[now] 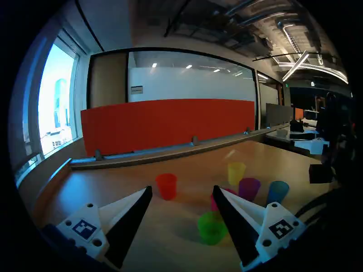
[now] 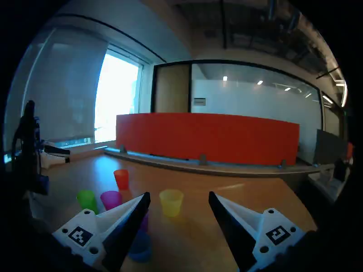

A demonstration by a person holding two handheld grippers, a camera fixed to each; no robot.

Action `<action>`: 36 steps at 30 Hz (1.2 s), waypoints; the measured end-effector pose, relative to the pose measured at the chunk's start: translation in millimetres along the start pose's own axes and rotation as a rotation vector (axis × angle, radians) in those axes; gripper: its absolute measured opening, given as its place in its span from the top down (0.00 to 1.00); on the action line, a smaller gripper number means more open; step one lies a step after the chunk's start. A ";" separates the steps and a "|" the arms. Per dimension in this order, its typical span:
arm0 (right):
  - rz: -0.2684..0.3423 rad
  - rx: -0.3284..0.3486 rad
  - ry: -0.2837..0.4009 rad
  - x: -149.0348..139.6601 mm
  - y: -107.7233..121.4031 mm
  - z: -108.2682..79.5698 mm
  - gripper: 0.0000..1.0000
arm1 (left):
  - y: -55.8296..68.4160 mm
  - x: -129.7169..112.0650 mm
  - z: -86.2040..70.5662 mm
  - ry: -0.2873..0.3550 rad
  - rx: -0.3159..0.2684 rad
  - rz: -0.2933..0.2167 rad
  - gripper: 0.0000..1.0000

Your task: Pour water

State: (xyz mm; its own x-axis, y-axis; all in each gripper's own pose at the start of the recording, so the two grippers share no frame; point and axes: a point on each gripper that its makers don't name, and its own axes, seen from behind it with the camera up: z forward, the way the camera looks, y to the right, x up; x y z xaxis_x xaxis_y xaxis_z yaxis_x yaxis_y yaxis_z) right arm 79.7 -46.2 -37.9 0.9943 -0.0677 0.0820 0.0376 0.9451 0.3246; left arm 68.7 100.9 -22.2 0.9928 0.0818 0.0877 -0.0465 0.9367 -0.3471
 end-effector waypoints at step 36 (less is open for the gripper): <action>0.083 -0.348 0.033 -14.7 57.5 -2.3 0.00 | -66.5 -17.3 -8.4 0.149 0.304 -0.034 0.01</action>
State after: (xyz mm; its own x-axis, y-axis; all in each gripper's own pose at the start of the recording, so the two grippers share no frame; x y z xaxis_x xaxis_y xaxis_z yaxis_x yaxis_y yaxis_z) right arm 67.5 9.9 -22.7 0.9978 0.0192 0.0628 -0.0178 0.9996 -0.0224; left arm 55.5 34.3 -8.5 0.9985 0.0190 -0.0512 -0.0216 0.9985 -0.0500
